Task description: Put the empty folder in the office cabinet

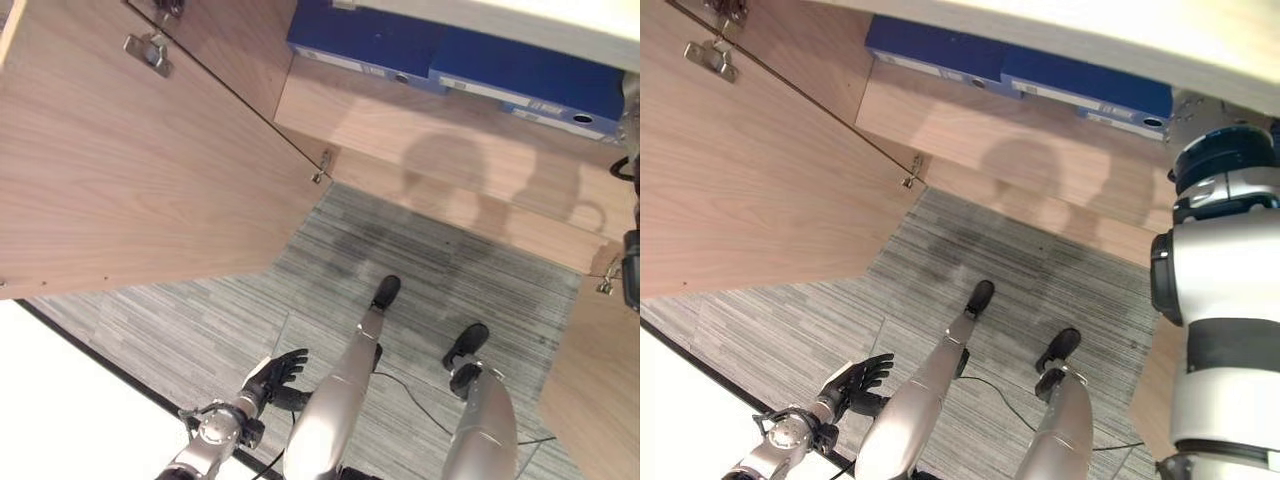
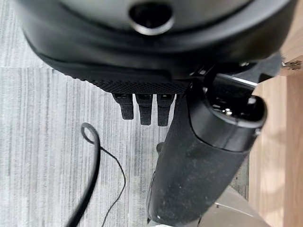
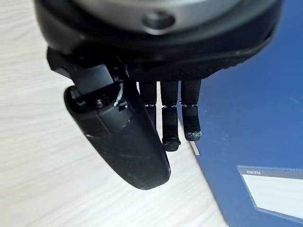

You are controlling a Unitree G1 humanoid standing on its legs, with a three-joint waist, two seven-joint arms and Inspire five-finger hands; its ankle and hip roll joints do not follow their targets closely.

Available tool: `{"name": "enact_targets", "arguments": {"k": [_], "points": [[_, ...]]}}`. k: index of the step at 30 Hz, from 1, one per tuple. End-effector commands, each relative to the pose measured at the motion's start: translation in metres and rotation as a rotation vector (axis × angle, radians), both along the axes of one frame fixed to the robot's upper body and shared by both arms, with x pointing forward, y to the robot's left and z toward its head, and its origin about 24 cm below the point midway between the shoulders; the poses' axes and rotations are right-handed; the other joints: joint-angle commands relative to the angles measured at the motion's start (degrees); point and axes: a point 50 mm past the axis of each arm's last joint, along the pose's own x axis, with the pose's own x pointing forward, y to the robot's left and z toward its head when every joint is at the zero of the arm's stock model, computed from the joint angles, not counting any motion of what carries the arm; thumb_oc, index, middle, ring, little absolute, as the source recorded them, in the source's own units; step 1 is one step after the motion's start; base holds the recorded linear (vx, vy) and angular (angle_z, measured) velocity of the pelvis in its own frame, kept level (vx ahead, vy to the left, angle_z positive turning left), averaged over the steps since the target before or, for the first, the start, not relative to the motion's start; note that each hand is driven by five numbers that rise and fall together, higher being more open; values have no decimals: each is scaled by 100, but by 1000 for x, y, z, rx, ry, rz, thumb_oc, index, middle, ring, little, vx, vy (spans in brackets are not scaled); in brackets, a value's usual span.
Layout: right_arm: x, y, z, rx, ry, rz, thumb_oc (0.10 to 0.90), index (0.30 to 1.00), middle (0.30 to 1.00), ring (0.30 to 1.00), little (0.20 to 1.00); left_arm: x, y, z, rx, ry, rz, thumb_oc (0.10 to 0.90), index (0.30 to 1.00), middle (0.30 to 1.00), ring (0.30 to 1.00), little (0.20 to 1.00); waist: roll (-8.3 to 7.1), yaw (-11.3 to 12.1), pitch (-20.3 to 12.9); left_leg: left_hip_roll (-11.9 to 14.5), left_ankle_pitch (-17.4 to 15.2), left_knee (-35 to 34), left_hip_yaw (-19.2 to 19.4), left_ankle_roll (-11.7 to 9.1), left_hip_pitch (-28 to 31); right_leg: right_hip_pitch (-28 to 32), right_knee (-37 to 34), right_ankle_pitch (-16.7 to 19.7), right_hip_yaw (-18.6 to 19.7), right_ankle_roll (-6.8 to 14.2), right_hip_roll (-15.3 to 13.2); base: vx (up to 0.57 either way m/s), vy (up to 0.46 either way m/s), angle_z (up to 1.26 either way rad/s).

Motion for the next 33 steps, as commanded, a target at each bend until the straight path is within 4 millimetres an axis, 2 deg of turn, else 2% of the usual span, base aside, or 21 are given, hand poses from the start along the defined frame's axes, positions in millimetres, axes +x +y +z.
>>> {"name": "enact_targets", "arguments": {"k": [1, 3, 6, 8, 13, 17, 18, 19, 20, 22, 23, 24, 26, 30, 31, 32, 33], "points": [[-14, 0, 24, -99, -142, -19, 400, 300, 300, 300, 300, -23, 21, -13, 77, 93, 3, 800, 900, 900, 900, 900, -105, 21, -467, 87, -1277, 544, 118, 14, 80, 675, -509, -466, 182, 377, 171, -31, 68, -6], [-13, 1, 21, -109, -126, -21, 400, 300, 300, 300, 300, -22, 20, -13, 73, 90, 6, 800, 900, 900, 900, 900, -94, 9, -459, 91, -1263, 517, 136, 11, 101, 684, -526, -448, 196, 384, 172, -11, 39, -10], [-15, -15, 9, -92, -98, -61, 400, 300, 300, 300, 300, -21, 17, -12, 46, 84, 11, 800, 900, 900, 900, 900, -107, -48, -493, 114, -1185, 318, 137, -17, 262, 849, -713, -392, 149, 403, 169, -11, 32, -6], [-28, -40, 6, -77, -124, -127, 400, 300, 300, 300, 300, -23, 17, -14, 33, 94, 25, 800, 900, 900, 900, 900, -170, -225, -485, 151, -1155, 200, 158, -27, 433, 1029, -968, -263, 189, 418, 214, -26, 42, 1], [-61, -95, -3, -59, -96, -304, 400, 300, 300, 300, 300, -22, 23, -13, 29, 94, 55, 800, 900, 900, 900, 900, -323, -483, -559, 232, -1121, 24, 199, -61, 620, 1273, -1343, -105, 244, 427, 288, -6, 6, -4], [-81, -122, -10, -41, -89, -388, 400, 300, 300, 300, 300, -28, 25, -17, 34, 113, 54, 800, 900, 900, 900, 900, -356, -621, -671, 314, -1048, -242, 228, -97, 833, 1466, -1625, -29, 238, 444, 334, 30, -21, -18], [-81, -122, -11, -41, -88, -389, 400, 300, 300, 300, 300, -28, 25, -17, 35, 114, 54, 800, 900, 900, 900, 900, -358, -616, -670, 317, -1041, -259, 227, -98, 848, 1479, -1636, -24, 236, 443, 337, -64, 32, -12], [-83, -124, -11, -41, -88, -397, 400, 300, 300, 300, 300, -29, 25, -17, 34, 116, 54, 800, 900, 900, 900, 900, -346, -629, -652, 308, -890, -270, 251, -94, 803, 1445, -1671, 130, 195, 429, 328, 19, -15, -9], [-84, -126, -12, -42, -83, -405, 400, 300, 300, 300, 300, -29, 25, -17, 32, 116, 58, 800, 900, 900, 900, 900, -365, -660, -709, 348, -990, -358, 258, -115, 910, 1517, -1707, 8, 249, 463, 365, -70, 18, -8], [-87, -129, -14, -43, -74, -422, 400, 300, 300, 300, 300, -30, 27, -17, 33, 118, 60, 800, 900, 900, 900, 900, -351, -663, -690, 360, -836, -409, 275, -114, 877, 1461, -1717, 138, 181, 457, 357, 25, -21, -5], [-87, -129, -13, -44, -74, -421, 400, 300, 300, 300, 300, -30, 26, -17, 32, 119, 60, 800, 900, 900, 900, 900, -366, -672, -727, 376, -962, -432, 266, -128, 942, 1513, -1711, -1, 234, 477, 377, 22, -25, -3], [-88, -130, -13, -43, -71, -427, 400, 300, 300, 300, 300, -30, 26, -17, 29, 119, 61, 800, 900, 900, 900, 900, -344, -666, -690, 375, -815, -438, 285, -124, 874, 1453, -1714, 138, 171, 466, 355, 0, 0, 0], [-89, -132, -14, -41, -63, -434, 400, 300, 300, 300, 300, -30, 26, -17, 25, 120, 63, 800, 900, 900, 900, 900, -334, -673, -694, 387, -804, -465, 295, -130, 885, 1454, -1722, 132, 167, 473, 356, -25, -10, -1], [-90, -136, -18, -55, -6, -470, 400, 300, 300, 300, 300, -35, 25, -19, 26, 129, 54, 800, 900, 900, 900, 900, -266, -674, -696, 426, -760, -534, 293, -153, 866, 1375, -1672, 100, 147, 492, 348, 58, -49, 0], [-89, -135, -18, -61, 3, -471, 400, 300, 300, 300, 300, -36, 24, -20, 24, 132, 53, 800, 900, 900, 900, 900, -267, -680, -724, 446, -883, -560, 288, -165, 926, 1398, -1632, -61, 197, 510, 362, 37, -44, -3], [-89, -134, -17, -72, 9, -476, 400, 300, 300, 300, 300, -38, 24, -20, 27, 137, 46, 800, 900, 900, 900, 900, -233, -654, -673, 442, -763, -536, 295, -155, 854, 1317, -1599, 58, 148, 489, 335, 128, -83, -2], [-89, -134, -15, -84, 19, -485, 400, 300, 300, 300, 300, -40, 22, -21, 23, 141, 43, 800, 900, 900, 900, 900, -202, -655, -684, 455, -882, -522, 284, -167, 870, 1287, -1505, -116, 199, 503, 333, 31, -42, -3]]}}
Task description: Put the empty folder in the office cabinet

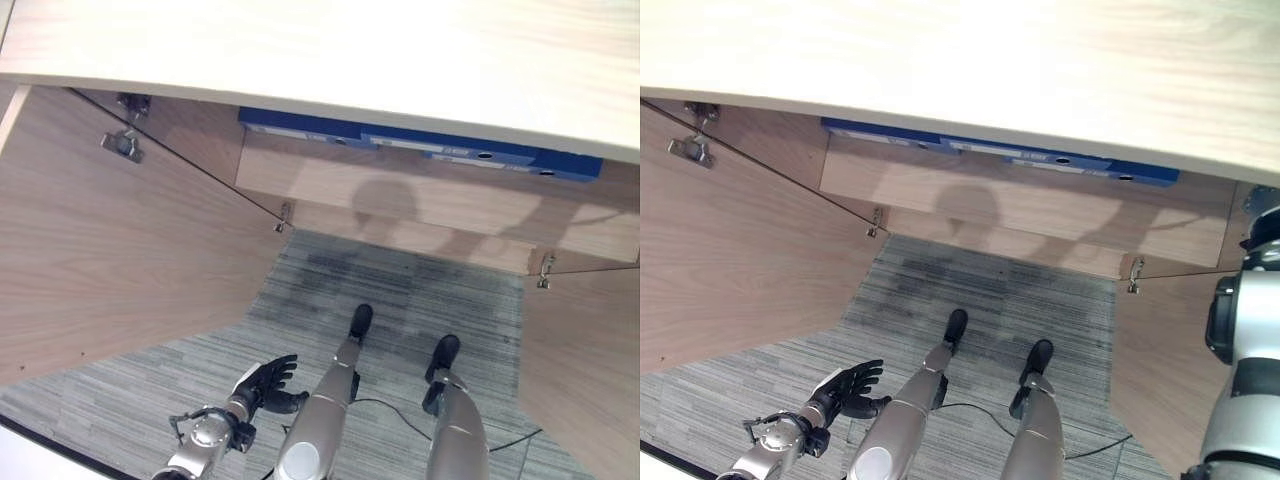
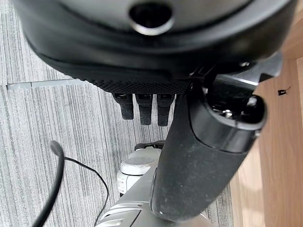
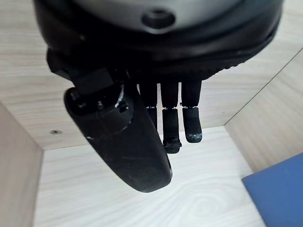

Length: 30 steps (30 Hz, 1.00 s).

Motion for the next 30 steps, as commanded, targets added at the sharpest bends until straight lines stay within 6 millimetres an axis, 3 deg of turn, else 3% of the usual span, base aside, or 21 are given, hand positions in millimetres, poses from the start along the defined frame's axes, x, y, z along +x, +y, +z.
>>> {"name": "enact_targets", "arguments": {"k": [1, 21, 30], "points": [[-40, -21, 49, -210, -84, -152, 400, 300, 300, 300, 300, -31, 7, -13, 3, 81, -3, 800, 900, 900, 900, 900, 71, 50, -121, 357, -1072, 296, -42, -402, 175, 441, -45, -845, 49, 161, 113, 114, -66, 3], [-62, -18, 95, -297, -106, -259, 400, 300, 300, 300, 300, -47, -1, -19, -9, 95, -8, 800, 900, 900, 900, 900, 621, 152, 181, 124, -1421, 1493, 121, -435, -1101, -1309, 1952, -1691, 468, -80, -209, 22, -51, 9], [-56, -11, 97, -304, -89, -257, 400, 300, 300, 300, 300, -44, -7, -17, -29, 82, -3, 800, 900, 900, 900, 900, 695, 115, 251, 98, -1495, 1677, 145, -414, -1300, -1717, 2386, -1829, 645, -154, -221, 22, -44, 4]]}}
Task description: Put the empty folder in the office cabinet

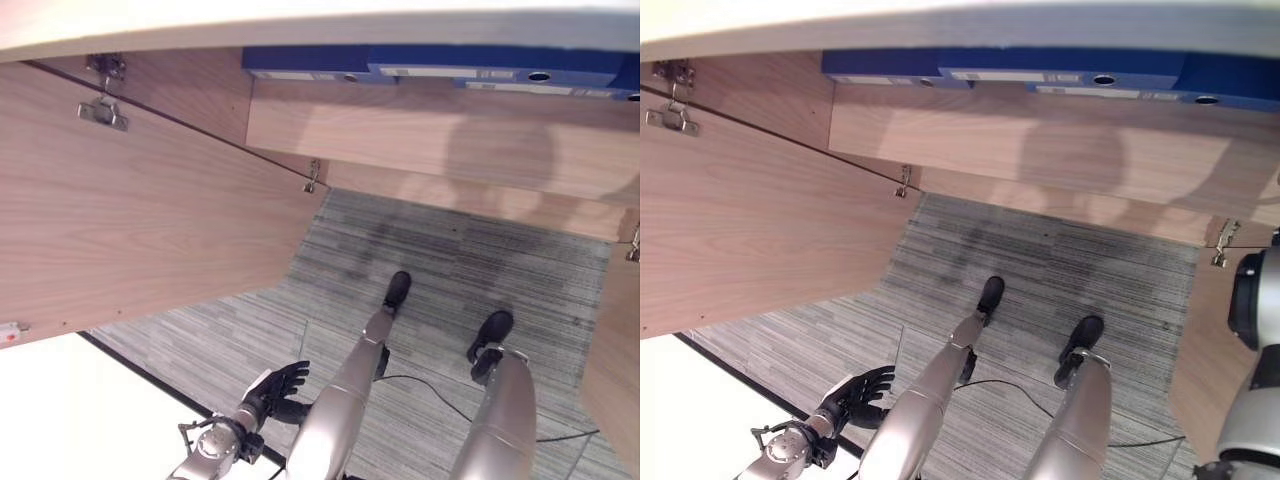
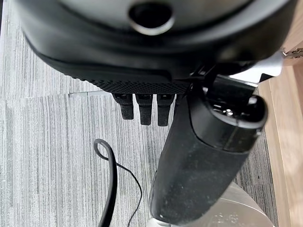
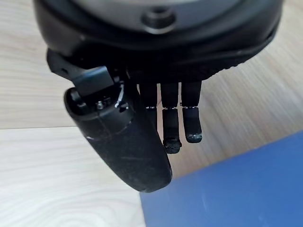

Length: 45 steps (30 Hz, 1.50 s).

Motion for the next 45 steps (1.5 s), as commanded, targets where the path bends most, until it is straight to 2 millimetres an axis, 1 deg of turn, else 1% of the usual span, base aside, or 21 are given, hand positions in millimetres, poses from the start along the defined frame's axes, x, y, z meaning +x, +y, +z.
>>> {"name": "enact_targets", "arguments": {"k": [1, 5, 9, 13, 17, 21, 24, 25, 26, 30, 31, 32, 36, 37, 38, 40, 42, 45], "points": [[-44, -18, 45, -153, -117, -165, 400, 300, 300, 300, 300, -30, 9, -14, 10, 88, 49, 800, 900, 900, 900, 900, 115, -88, 67, 396, -1416, 1052, 140, -173, 24, 576, -263, -582, 221, 287, 279, 11, -29, -4], [-40, -12, 48, -170, -107, -154, 400, 300, 300, 300, 300, -28, 9, -13, 1, 83, 57, 800, 900, 900, 900, 900, 122, -111, 124, 383, -1422, 1045, 145, -174, 32, 538, -232, -595, 241, 275, 307, 6, -35, -2], [-41, -13, 49, -165, -98, -156, 400, 300, 300, 300, 300, -26, 9, -12, -7, 78, 62, 800, 900, 900, 900, 900, 126, -144, 147, 359, -1434, 1058, 152, -170, 15, 488, -159, -629, 268, 257, 288, -1, -9, 0], [-37, -14, 44, -157, -77, -151, 400, 300, 300, 300, 300, -25, 7, -12, -14, 76, 64, 800, 900, 900, 900, 900, 124, -179, 171, 366, -1446, 1091, 167, -175, 1, 450, -85, -637, 302, 239, 295, 1, -3, -4], [-29, -10, 38, -152, -45, -128, 400, 300, 300, 300, 300, -23, 6, -12, -17, 73, 65, 800, 900, 900, 900, 900, 124, -190, 194, 366, -1431, 1062, 180, -177, 12, 455, -112, -607, 293, 240, 314, -1, -2, -1], [-19, -1, 34, -154, -32, -92, 400, 300, 300, 300, 300, -21, 6, -11, -22, 70, 67, 800, 900, 900, 900, 900, 122, -190, 200, 384, -1404, 1009, 173, -180, 54, 513, -156, -581, 263, 248, 331, 0, 0, 0], [-9, 11, 35, -176, -23, -52, 400, 300, 300, 300, 300, -18, 6, -10, -21, 64, 68, 800, 900, 900, 900, 900, 124, -156, 195, 391, -1380, 944, 159, -180, 114, 591, -253, -541, 219, 261, 344, 2, 14, -3], [-2, 20, 36, -189, -24, -25, 400, 300, 300, 300, 300, -16, 6, -9, -18, 58, 63, 800, 900, 900, 900, 900, 127, -123, 188, 388, -1371, 910, 147, -176, 141, 624, -295, -531, 186, 270, 340, 2, 16, -7], [-2, 20, 36, -189, -24, -25, 400, 300, 300, 300, 300, -16, 6, -9, -19, 58, 63, 800, 900, 900, 900, 900, 132, -127, 193, 391, -1368, 903, 143, -176, 150, 636, -305, -527, 180, 269, 342, 0, 15, -7], [8, 37, 39, -212, -40, 31, 400, 300, 300, 300, 300, -11, 5, -7, -14, 41, 54, 800, 900, 900, 900, 900, 126, -44, 167, 386, -1334, 845, 105, -177, 180, 732, -371, -512, 90, 289, 323, 0, 2, -1], [12, 46, 42, -225, -49, 58, 400, 300, 300, 300, 300, -8, 5, -5, -9, 33, 50, 800, 900, 900, 900, 900, 131, 9, 158, 382, -1307, 806, 71, -176, 205, 774, -413, -497, 44, 300, 313, 0, 0, 0], [12, 46, 42, -225, -49, 58, 400, 300, 300, 300, 300, -8, 5, -5, -9, 33, 50, 800, 900, 900, 900, 900, 136, 7, 160, 384, -1304, 802, 67, -176, 209, 781, -419, -495, 39, 301, 314, 17, 34, 2], [19, 57, 43, -238, -53, 101, 400, 300, 300, 300, 300, -5, 5, -4, 2, 25, 41, 800, 900, 900, 900, 900, 118, 115, 125, 380, -1222, 635, -34, -178, 278, 938, -551, -472, -108, 338, 291, 26, 27, 7], [21, 61, 44, -234, -60, 119, 400, 300, 300, 300, 300, -3, 4, -4, 1, 21, 40, 800, 900, 900, 900, 900, 107, 172, 110, 366, -1178, 556, -73, -183, 303, 992, -598, -460, -160, 361, 275, 29, 30, 13], [21, 61, 44, -233, -60, 119, 400, 300, 300, 300, 300, -3, 4, -4, 1, 21, 39, 800, 900, 900, 900, 900, 111, 170, 109, 366, -1173, 549, -79, -183, 307, 1001, -606, -457, -168, 362, 275, 29, 28, 12], [21, 62, 45, -222, -81, 135, 400, 300, 300, 300, 300, -3, 4, -4, 0, 20, 37, 800, 900, 900, 900, 900, 107, 243, 83, 353, -1128, 468, -137, -186, 338, 1047, -638, -459, -231, 375, 239, 26, 31, 15], [19, 62, 49, -212, -106, 143, 400, 300, 300, 300, 300, -3, 1, -3, 2, 18, 20, 800, 900, 900, 900, 900, 124, 389, 24, 325, -1015, 264, -250, -189, 370, 1136, -749, -458, -365, 413, 150, 67, 89, 13], [18, 61, 50, -208, -111, 147, 400, 300, 300, 300, 300, -5, -1, -5, 5, 26, 4, 800, 900, 900, 900, 900, 152, 487, -30, 292, -928, 129, -336, -184, 395, 1198, -793, -449, -455, 432, 88, 56, 78, 21]]}}
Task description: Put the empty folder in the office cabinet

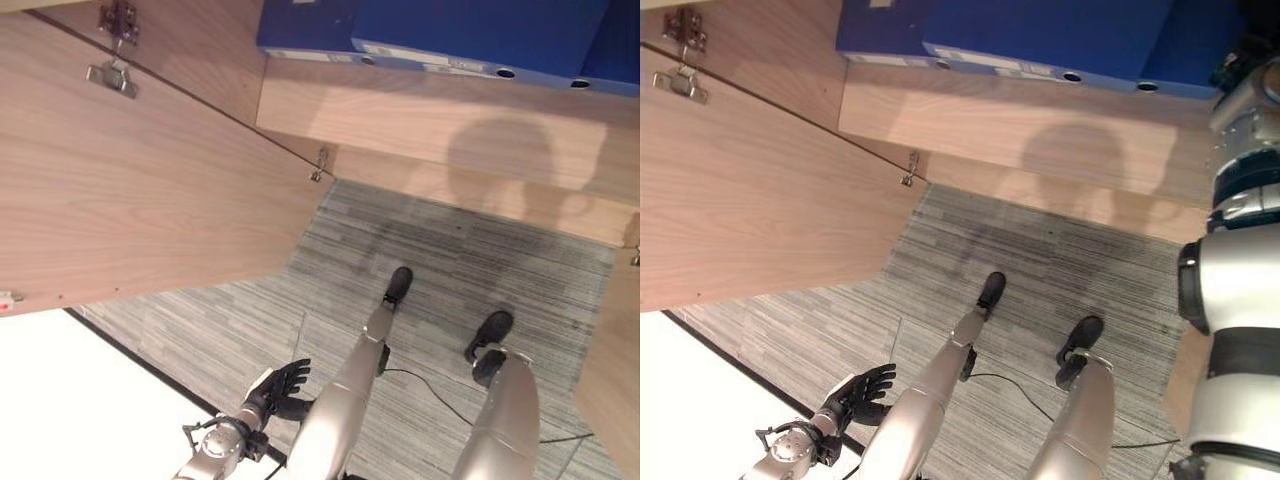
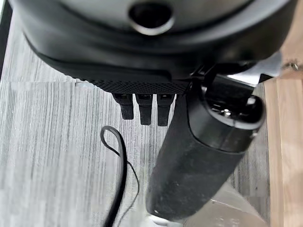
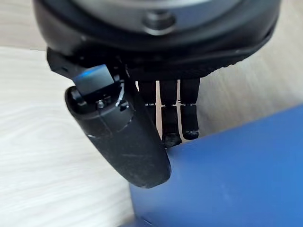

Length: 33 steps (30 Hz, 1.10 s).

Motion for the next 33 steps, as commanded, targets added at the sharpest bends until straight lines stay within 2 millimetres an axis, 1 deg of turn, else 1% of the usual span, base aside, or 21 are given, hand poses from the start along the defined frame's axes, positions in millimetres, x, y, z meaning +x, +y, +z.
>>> {"name": "enact_targets", "arguments": {"k": [1, 8, 10, 15, 18, 20, 23, 26, 27, 28, 29, 30, 31, 32, 33], "points": [[-17, 15, 56, -178, -189, 74, 400, 300, 300, 300, 300, -5, 10, -2, 62, 22, -46, 800, 900, 900, 900, 900, 71, 225, 4, 198, -1120, 407, -21, -157, 351, 1031, -658, -536, -41, 525, 120, 60, 78, 13], [-20, 13, 58, -151, -226, 83, 400, 300, 300, 300, 300, -8, 8, -4, 61, 25, -55, 800, 900, 900, 900, 900, 147, 434, -98, 50, -1065, 295, -130, -107, 277, 1067, -707, -515, -146, 580, -33, 47, 79, 11], [-20, 13, 58, -149, -224, 83, 400, 300, 300, 300, 300, -7, 7, -3, 61, 23, -57, 800, 900, 900, 900, 900, 155, 452, -111, 36, -1057, 284, -140, -103, 269, 1070, -721, -508, -154, 587, -42, 34, 54, 14], [-26, 7, 62, -136, -244, 69, 400, 300, 300, 300, 300, -10, 6, -4, 55, 27, -69, 800, 900, 900, 900, 900, 234, 558, -174, -31, -1005, 156, -152, -77, 244, 1077, -792, -466, -163, 632, -137, 35, 80, 5], [-29, 2, 61, -126, -249, 60, 400, 300, 300, 300, 300, -13, 4, -5, 45, 32, -73, 800, 900, 900, 900, 900, 277, 555, -195, -73, -999, 128, -139, -64, 290, 1094, -771, -446, -146, 648, -188, 36, 78, 4], [-29, -3, 55, -119, -238, 48, 400, 300, 300, 300, 300, -13, 2, -5, 35, 35, -71, 800, 900, 900, 900, 900, 239, 496, -184, -83, -1008, 110, -115, -61, 338, 1153, -821, -414, -106, 648, -179, 22, 54, 6], [-30, -10, 45, -72, -278, 48, 400, 300, 300, 300, 300, -10, 1, -4, 18, 29, -56, 800, 900, 900, 900, 900, 180, 388, -145, -59, -1023, 72, -67, -51, 452, 1263, -946, -334, -74, 667, -138, 14, 48, 3], [-26, -8, 32, -45, -331, 91, 400, 300, 300, 300, 300, -4, -1, -1, 5, 12, -42, 800, 900, 900, 900, 900, 84, 263, -119, 6, -1029, -9, -42, -53, 592, 1410, -1147, -246, -61, 682, -75, 0, 0, 0], [-22, -1, 23, -25, -383, 142, 403, 305, 305, 305, 305, 4, -4, 2, -12, -10, -29, 800, 900, 900, 900, 900, 16, 129, -79, 53, -1027, -47, -24, -65, 689, 1519, -1279, -175, -70, 690, -12, -8, 2, -13], [-19, 4, 13, -19, -402, 173, 800, 900, 900, 900, 900, 6, -4, 4, -17, -19, -16, 800, 900, 900, 900, 900, -45, 57, -55, 88, -1032, -64, -13, -69, 774, 1633, -1378, -133, -84, 690, 32, -8, 0, -25], [-18, 10, 6, -24, -431, 204, 800, 900, 900, 900, 900, 10, -4, 5, -24, -28, -1, 800, 900, 900, 900, 900, -101, -39, -39, 123, -1033, -102, -11, -66, 850, 1734, -1490, -99, -81, 688, 74, -5, 2, -29], [-17, 22, -14, 1, -496, 266, 800, 900, 900, 900, 900, 15, -6, 6, -37, -37, 33, 800, 900, 900, 900, 900, -201, -205, -7, 177, -1042, -146, 9, -59, 1005, 1913, -1622, -24, -106, 694, 137, 10, -19, -27], [-16, 28, -36, 21, -515, 299, 800, 900, 900, 900, 900, 22, -7, 6, -45, -43, 63, 800, 900, 900, 900, 900, -293, -354, -31, 224, -1051, -221, 32, -55, 1158, 2107, -1824, 35, -125, 694, 187, 12, -17, -15], [-17, 28, -39, 25, -513, 298, 800, 900, 900, 900, 900, 21, -6, 6, -40, -40, 62, 800, 900, 900, 900, 900, -305, -347, -32, 229, -1046, -233, 28, -54, 1183, 2142, -1849, 44, -134, 695, 193, 33, -21, -28], [-18, 35, -69, 42, -504, 329, 800, 900, 900, 900, 900, 23, -9, 4, -51, -39, 89, 800, 900, 900, 900, 900, -388, -511, -66, 277, -1039, -331, 51, -53, 1348, 2333, -2056, 136, -152, 699, 256, 21, -6, -30]]}}
